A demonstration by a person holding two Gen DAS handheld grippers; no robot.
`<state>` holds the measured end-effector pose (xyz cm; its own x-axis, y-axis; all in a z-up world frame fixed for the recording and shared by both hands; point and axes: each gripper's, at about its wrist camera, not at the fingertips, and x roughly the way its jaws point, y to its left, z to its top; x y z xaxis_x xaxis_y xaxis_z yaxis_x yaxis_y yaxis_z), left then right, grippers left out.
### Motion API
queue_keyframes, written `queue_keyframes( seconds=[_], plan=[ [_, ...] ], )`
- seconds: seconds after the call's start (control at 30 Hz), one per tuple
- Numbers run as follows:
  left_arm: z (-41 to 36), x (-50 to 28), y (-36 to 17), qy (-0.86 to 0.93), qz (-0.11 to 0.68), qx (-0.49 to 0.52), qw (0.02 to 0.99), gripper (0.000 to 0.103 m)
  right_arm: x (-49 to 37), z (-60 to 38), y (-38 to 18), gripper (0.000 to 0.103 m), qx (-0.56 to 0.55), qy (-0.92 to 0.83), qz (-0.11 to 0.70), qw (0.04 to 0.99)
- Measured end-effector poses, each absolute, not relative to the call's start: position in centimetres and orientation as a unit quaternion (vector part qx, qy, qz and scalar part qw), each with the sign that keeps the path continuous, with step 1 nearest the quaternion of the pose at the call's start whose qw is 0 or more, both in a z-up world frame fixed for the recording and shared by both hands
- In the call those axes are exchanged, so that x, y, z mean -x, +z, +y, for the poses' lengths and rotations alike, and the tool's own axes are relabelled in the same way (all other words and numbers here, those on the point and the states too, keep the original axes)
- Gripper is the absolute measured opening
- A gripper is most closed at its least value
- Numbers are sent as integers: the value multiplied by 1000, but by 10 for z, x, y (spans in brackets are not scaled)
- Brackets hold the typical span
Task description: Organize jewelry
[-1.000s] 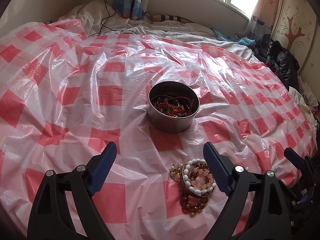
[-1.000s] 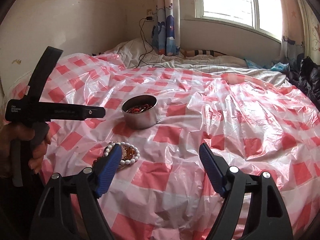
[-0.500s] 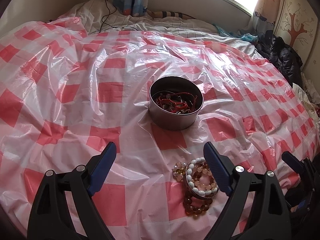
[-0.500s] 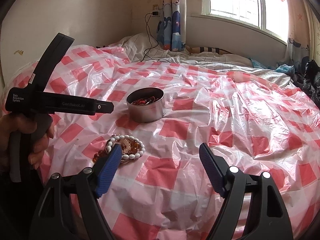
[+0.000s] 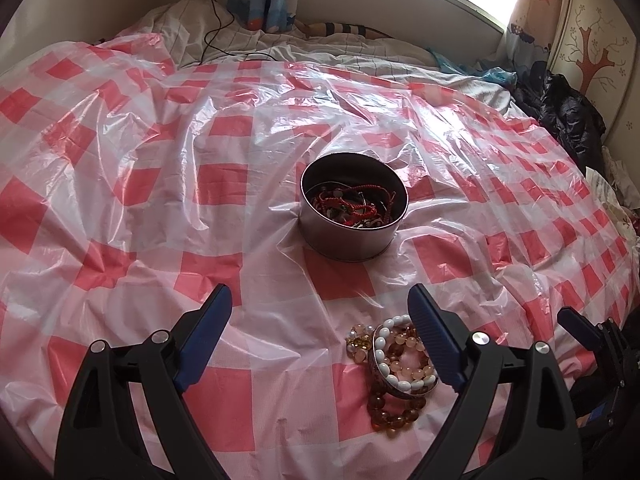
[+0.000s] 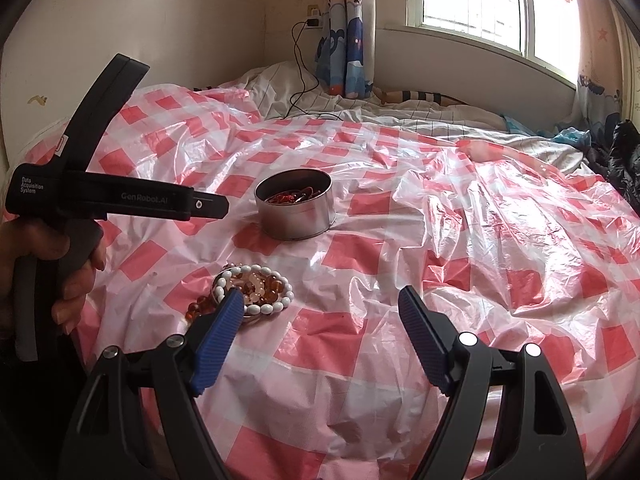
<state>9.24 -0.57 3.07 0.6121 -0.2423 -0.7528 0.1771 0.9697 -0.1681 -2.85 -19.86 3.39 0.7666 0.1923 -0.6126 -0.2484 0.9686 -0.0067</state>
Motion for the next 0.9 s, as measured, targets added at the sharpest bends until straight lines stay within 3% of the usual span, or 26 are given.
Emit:
queue_keyframes(
  seconds=[0.9],
  plan=[
    [-7,-93,28,-117,428,32,896,87,28,-197,32,81,45,118,320,939]
  ],
)
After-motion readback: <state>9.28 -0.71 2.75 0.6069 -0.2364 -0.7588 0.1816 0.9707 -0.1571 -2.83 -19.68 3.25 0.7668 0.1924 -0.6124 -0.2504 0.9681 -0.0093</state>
